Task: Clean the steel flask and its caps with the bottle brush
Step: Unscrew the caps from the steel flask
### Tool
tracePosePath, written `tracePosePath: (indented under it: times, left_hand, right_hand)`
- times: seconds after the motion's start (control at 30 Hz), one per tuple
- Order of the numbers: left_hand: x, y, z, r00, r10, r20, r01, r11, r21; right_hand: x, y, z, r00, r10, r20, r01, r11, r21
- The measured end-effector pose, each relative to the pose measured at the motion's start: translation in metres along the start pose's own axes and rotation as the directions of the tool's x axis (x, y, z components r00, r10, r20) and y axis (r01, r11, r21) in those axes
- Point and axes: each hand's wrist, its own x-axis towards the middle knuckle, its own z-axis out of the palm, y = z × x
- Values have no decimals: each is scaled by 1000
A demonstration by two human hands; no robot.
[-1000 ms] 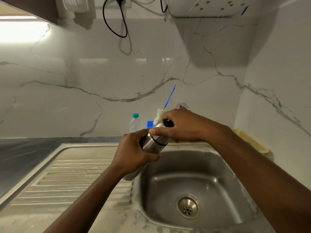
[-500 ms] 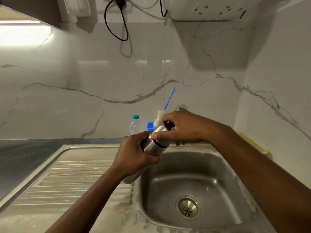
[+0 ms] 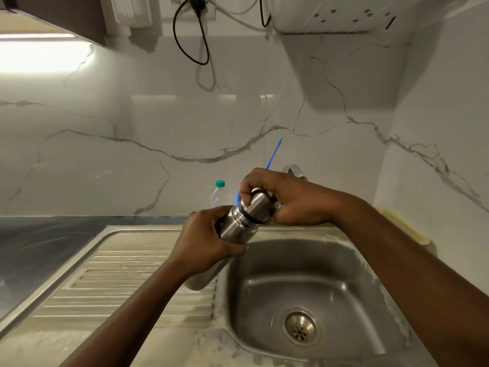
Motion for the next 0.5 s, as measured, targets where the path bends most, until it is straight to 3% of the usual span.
tracePosePath:
  times: [0.13,0.27,0.5]
  left_hand:
    - [-8,-8,-17,999,-24,-29,24,1000,-9]
    - [-17,-20,-40,994,-79,-81,79,997,-8]
    - [-35,-41,-72,980,-146,-132,143,989,-30]
  right_hand:
    - [6,3,-5,990,-11,-139,19,998,59]
    - [19,15,6,967,88,-240,-47,984,172]
    - [69,46,89,963,247,-105,-225,957,184]
